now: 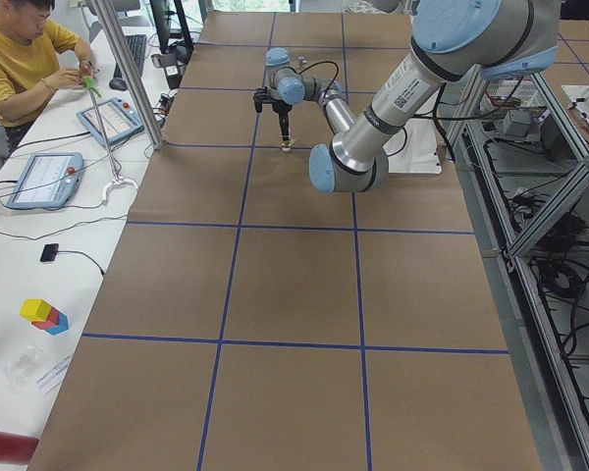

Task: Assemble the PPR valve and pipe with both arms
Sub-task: 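Carry the valve with the left gripper to the table center, set upright, then open the left gripper and withdraw it from the valve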

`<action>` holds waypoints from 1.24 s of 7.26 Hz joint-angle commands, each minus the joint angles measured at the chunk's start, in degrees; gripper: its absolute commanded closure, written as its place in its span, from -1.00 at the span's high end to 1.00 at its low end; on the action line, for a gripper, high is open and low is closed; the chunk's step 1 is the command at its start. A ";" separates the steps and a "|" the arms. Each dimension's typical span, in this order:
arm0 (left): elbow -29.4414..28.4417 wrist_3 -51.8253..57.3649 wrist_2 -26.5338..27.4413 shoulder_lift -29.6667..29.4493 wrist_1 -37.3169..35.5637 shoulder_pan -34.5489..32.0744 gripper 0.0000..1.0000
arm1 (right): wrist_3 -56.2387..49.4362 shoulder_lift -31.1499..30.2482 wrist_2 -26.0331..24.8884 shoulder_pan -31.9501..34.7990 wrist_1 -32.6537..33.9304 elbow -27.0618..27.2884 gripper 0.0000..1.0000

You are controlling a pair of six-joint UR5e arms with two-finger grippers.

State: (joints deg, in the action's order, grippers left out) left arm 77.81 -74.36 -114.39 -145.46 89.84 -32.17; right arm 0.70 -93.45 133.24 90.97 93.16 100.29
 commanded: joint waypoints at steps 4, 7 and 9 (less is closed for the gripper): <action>35.94 22.50 -4.62 25.60 -8.00 -6.84 1.00 | 0.35 0.02 1.31 -2.00 -0.87 1.13 1.00; 42.15 42.54 -12.39 39.59 -7.93 -17.78 1.00 | 15.73 0.02 1.76 -11.40 -12.07 2.45 1.00; 41.46 60.49 -21.19 46.73 -7.75 -28.69 1.00 | 32.00 -0.50 0.28 -19.29 -21.50 2.36 1.00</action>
State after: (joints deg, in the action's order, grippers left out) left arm 119.47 -24.57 -130.36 -103.31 82.03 -54.50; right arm 22.42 -93.78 134.54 76.76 77.41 102.61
